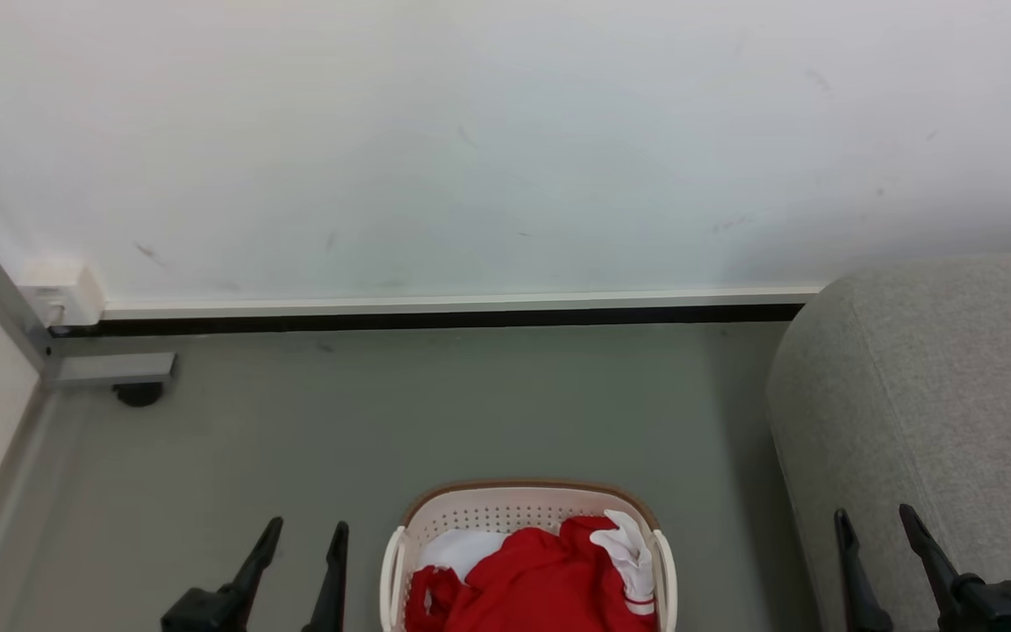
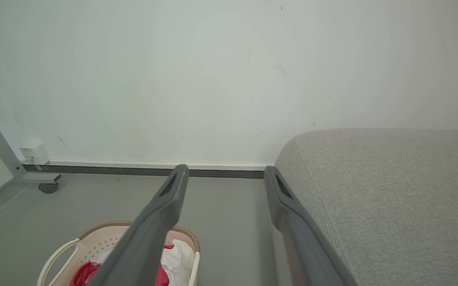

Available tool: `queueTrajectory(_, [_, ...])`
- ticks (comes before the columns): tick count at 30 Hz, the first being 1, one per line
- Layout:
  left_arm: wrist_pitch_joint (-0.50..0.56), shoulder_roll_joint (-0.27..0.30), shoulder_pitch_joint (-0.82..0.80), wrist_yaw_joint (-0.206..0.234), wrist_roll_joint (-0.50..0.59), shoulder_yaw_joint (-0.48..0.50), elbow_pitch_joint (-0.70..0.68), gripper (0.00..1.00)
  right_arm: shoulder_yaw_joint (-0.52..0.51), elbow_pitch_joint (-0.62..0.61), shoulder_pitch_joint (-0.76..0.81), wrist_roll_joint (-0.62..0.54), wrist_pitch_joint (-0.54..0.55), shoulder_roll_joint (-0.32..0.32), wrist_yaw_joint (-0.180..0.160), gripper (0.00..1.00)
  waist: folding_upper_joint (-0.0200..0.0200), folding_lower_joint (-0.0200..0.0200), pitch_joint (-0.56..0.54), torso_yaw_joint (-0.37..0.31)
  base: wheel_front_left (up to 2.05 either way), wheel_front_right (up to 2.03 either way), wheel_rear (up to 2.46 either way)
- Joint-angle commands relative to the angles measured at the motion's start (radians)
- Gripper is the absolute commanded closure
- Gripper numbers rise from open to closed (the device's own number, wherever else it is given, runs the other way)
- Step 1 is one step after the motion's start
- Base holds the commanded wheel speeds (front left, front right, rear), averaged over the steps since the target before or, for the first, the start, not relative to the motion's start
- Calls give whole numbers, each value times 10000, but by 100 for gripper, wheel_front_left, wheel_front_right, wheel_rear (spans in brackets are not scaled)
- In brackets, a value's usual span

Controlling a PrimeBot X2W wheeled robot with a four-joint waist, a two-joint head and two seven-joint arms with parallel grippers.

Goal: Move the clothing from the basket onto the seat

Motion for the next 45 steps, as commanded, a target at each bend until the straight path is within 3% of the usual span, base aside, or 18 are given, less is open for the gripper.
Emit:
queueTrajectory(1, [-7, 34, -18, -8, -11, -7, 37, 0, 55, -51, -86, 105, -35, -27, 30, 0, 0, 0, 59, -109, 0, 0, 0])
queueTrajectory(9, [-7, 26, -578, -102, -33, -386, 176, 0, 479, -247, -316, 358, -35, 31, 30, 0, 0, 0, 543, -598, 0, 0, 0])
queueTrajectory(18, [-6, 217, -2713, -179, 46, -1420, 1134, 0, 798, -845, -1240, 347, -21, 114, 30, 0, 0, 0, 2491, -1135, 0, 0, 0])
queueTrajectory(29, [365, 535, -5612, -181, -425, -3874, 4223, 0, 959, -1704, -2436, 505, -20, 136, 30, 0, 0, 0, 4677, -1664, 0, 0, 0])
queueTrajectory(33, [897, 628, -6650, -163, -1111, -5319, 5493, 0, 1017, -2071, -2873, 593, -18, 140, 30, 0, 0, 0, 5523, -1803, 0, 0, 0])
queueTrajectory(45, [1615, 735, -8169, -164, -2612, -7122, 7257, 0, 1077, -2731, -3535, 803, -18, 140, 30, 0, 0, 0, 7328, -1741, 0, 0, 0])
